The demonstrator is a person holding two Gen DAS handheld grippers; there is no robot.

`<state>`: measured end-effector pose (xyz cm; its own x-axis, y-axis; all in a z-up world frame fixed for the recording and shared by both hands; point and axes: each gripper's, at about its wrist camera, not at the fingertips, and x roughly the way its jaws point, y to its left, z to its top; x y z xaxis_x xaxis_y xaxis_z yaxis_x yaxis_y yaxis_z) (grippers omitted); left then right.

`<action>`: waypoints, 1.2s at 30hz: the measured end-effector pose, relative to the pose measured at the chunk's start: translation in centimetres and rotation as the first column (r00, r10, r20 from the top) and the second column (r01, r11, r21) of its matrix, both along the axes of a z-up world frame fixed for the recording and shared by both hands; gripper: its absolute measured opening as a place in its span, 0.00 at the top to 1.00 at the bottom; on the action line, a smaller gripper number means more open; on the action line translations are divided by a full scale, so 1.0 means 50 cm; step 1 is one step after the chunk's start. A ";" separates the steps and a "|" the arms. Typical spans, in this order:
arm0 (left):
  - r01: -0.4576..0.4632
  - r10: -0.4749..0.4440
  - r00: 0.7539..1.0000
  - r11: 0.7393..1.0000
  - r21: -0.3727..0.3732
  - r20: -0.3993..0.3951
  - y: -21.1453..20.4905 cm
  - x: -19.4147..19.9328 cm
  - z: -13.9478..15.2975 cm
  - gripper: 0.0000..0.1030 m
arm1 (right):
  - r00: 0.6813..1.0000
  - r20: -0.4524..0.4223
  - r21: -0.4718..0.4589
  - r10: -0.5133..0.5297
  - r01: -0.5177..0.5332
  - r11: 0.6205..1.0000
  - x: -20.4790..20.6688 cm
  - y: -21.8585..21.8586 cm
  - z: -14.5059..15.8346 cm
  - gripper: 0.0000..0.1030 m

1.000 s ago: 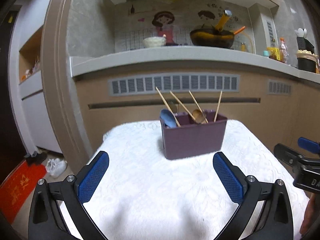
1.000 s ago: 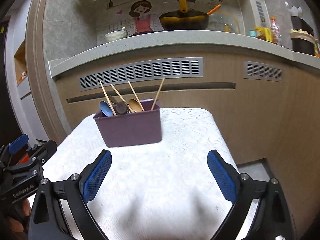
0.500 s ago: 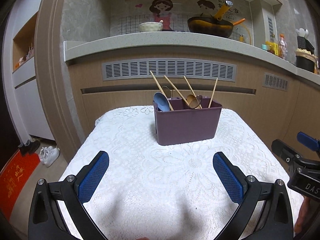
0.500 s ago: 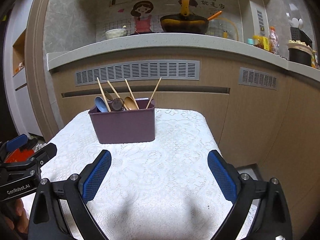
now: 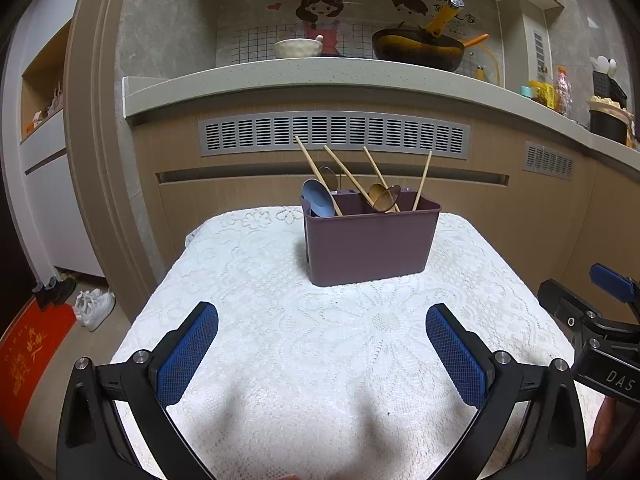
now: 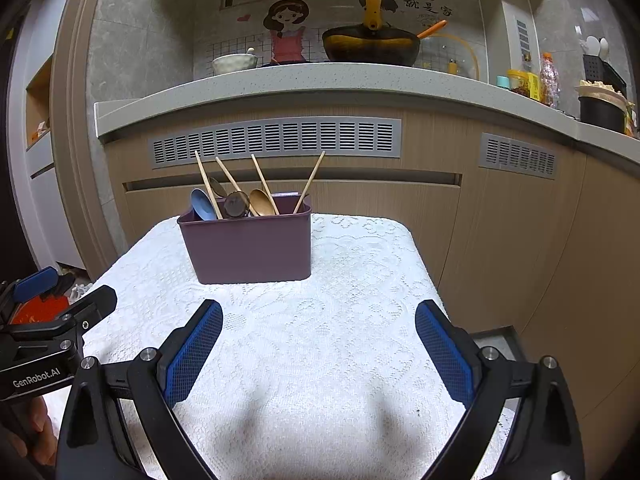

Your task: Organize utensils

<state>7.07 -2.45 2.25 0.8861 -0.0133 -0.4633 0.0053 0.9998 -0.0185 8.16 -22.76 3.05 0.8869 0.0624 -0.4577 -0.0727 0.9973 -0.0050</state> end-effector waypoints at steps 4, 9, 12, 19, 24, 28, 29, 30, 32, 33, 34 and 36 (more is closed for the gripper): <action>0.004 -0.004 1.000 1.000 -0.007 -0.006 0.000 0.003 -0.002 0.00 | 1.000 0.000 -0.001 0.000 0.000 1.000 0.000 0.000 0.000 0.07; 0.006 -0.006 1.000 1.000 -0.003 -0.005 0.001 0.003 -0.002 0.00 | 1.000 0.001 -0.001 0.000 0.000 1.000 0.000 0.000 0.000 0.07; 0.005 -0.005 1.000 1.000 -0.002 -0.002 0.001 0.001 -0.001 0.00 | 1.000 0.004 -0.001 -0.002 0.002 1.000 -0.001 -0.002 0.000 0.07; 0.005 -0.005 1.000 1.000 0.007 0.002 -0.001 -0.002 -0.001 0.00 | 1.000 0.004 -0.002 0.000 0.000 1.000 -0.002 -0.003 -0.001 0.07; 0.016 -0.016 1.000 1.000 0.013 0.000 -0.004 -0.004 0.000 0.00 | 1.000 0.002 -0.002 0.000 0.000 1.000 -0.002 -0.004 -0.001 0.07; 0.016 -0.016 1.000 1.000 0.019 0.006 -0.004 -0.006 0.001 0.00 | 1.000 0.000 -0.001 0.001 -0.001 1.000 -0.001 -0.008 -0.004 0.07; 0.016 -0.016 1.000 1.000 0.018 0.006 -0.004 -0.005 0.000 0.00 | 1.000 0.000 -0.001 0.003 -0.003 1.000 -0.001 -0.008 -0.004 0.07; 0.015 -0.015 1.000 1.000 0.017 0.006 -0.004 -0.005 0.001 0.00 | 1.000 0.000 -0.001 0.003 -0.003 1.000 -0.002 -0.008 -0.004 0.07; 0.015 -0.015 1.000 1.000 0.016 0.005 -0.004 -0.006 0.001 0.00 | 1.000 0.000 -0.002 0.002 -0.002 1.000 -0.002 -0.007 -0.004 0.07; 0.016 -0.016 1.000 1.000 0.016 0.004 -0.004 -0.006 0.001 0.00 | 1.000 0.001 -0.001 0.001 -0.001 1.000 -0.002 -0.007 -0.004 0.07; 0.015 -0.015 1.000 1.000 0.015 0.004 -0.004 -0.006 0.001 0.00 | 1.000 0.001 -0.001 0.002 -0.002 1.000 -0.003 -0.007 -0.004 0.07; 0.015 -0.015 1.000 1.000 0.016 0.002 -0.005 -0.007 0.000 0.00 | 1.000 0.001 -0.002 0.002 -0.002 1.000 -0.003 -0.007 -0.004 0.07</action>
